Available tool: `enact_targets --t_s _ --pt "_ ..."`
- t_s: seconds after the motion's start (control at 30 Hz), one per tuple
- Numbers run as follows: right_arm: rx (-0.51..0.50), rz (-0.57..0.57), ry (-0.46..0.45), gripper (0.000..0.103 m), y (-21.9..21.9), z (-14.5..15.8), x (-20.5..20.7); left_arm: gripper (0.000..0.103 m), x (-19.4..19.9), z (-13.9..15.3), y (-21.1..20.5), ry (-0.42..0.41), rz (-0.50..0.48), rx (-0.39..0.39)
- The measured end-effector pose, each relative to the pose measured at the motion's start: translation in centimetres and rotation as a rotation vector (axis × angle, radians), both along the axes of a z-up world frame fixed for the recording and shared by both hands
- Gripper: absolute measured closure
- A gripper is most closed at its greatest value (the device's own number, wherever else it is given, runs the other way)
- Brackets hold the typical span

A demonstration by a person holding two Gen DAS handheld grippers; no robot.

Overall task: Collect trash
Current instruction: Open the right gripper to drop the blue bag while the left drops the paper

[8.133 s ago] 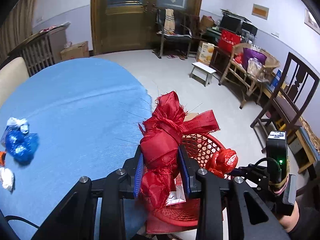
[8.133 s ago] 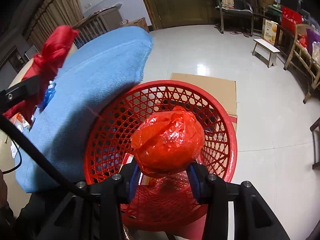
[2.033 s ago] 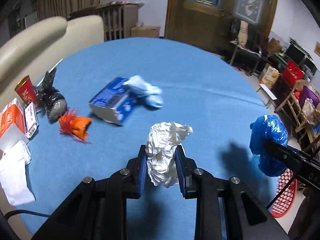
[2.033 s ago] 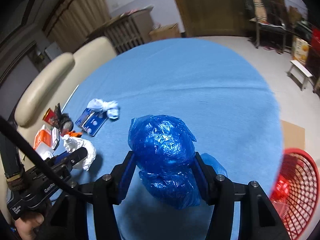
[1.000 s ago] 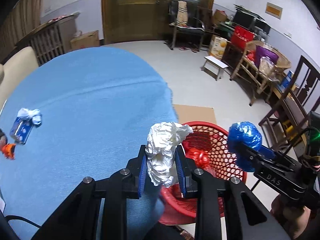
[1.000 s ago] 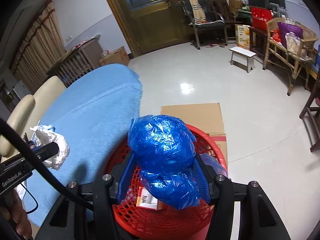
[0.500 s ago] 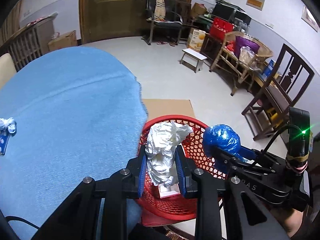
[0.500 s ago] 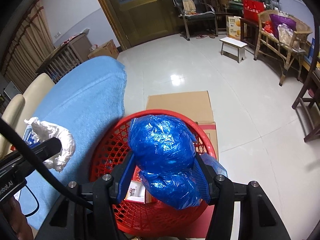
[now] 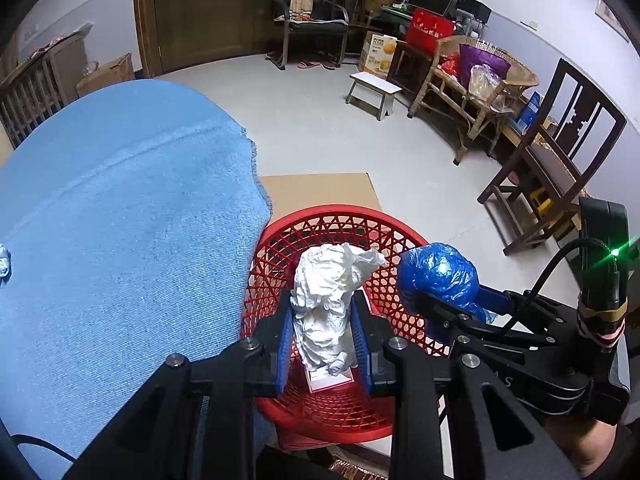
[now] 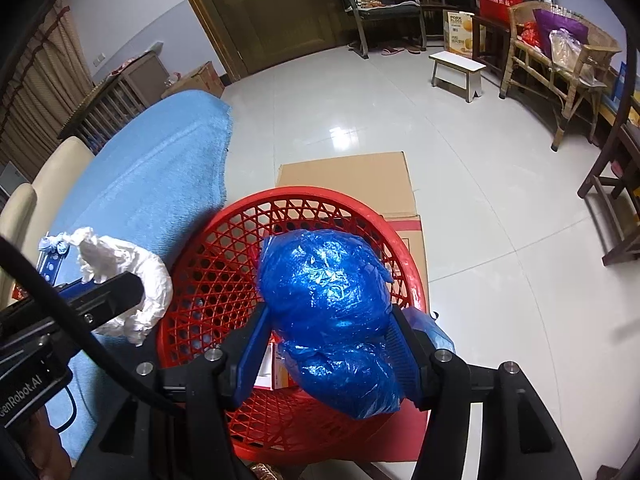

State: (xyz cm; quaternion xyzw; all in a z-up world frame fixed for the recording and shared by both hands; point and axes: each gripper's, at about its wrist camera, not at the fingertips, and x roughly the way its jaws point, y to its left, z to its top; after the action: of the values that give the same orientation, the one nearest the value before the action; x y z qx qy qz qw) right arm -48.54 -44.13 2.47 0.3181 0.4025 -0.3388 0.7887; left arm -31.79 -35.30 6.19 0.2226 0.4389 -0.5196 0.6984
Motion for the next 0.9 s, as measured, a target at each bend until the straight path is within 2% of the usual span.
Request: enact_targets --t_s 0.2,0.37,0.5,0.83,0.87,0.9 --pt "0.013 -0.006 0.0 0.041 -0.2 -0.2 -0.1 0.075 -0.1 -0.5 -0.3 0.001 -0.001 0.005" --pt "0.027 -0.032 0.007 0.032 -0.6 -0.5 -0.4 0.074 -0.1 -0.7 -0.5 0.001 0.0 0.009" --pt "0.01 -0.05 -0.015 0.029 -0.9 0.3 -0.8 0.074 -0.3 -0.8 -0.7 -0.004 -0.008 0.011" --pt "-0.016 -0.091 -0.054 0.028 -2.0 1.9 -1.8 0.073 -0.6 -1.5 -1.5 0.029 -0.046 0.017" --pt "-0.019 -0.097 -0.059 0.028 -2.1 2.1 -1.9 0.069 -0.7 -1.4 -1.7 0.041 -0.055 0.012" --pt "-0.022 -0.1 -0.061 0.028 -2.2 2.2 -1.9 0.056 -0.7 -1.4 -1.8 0.043 -0.059 0.015"
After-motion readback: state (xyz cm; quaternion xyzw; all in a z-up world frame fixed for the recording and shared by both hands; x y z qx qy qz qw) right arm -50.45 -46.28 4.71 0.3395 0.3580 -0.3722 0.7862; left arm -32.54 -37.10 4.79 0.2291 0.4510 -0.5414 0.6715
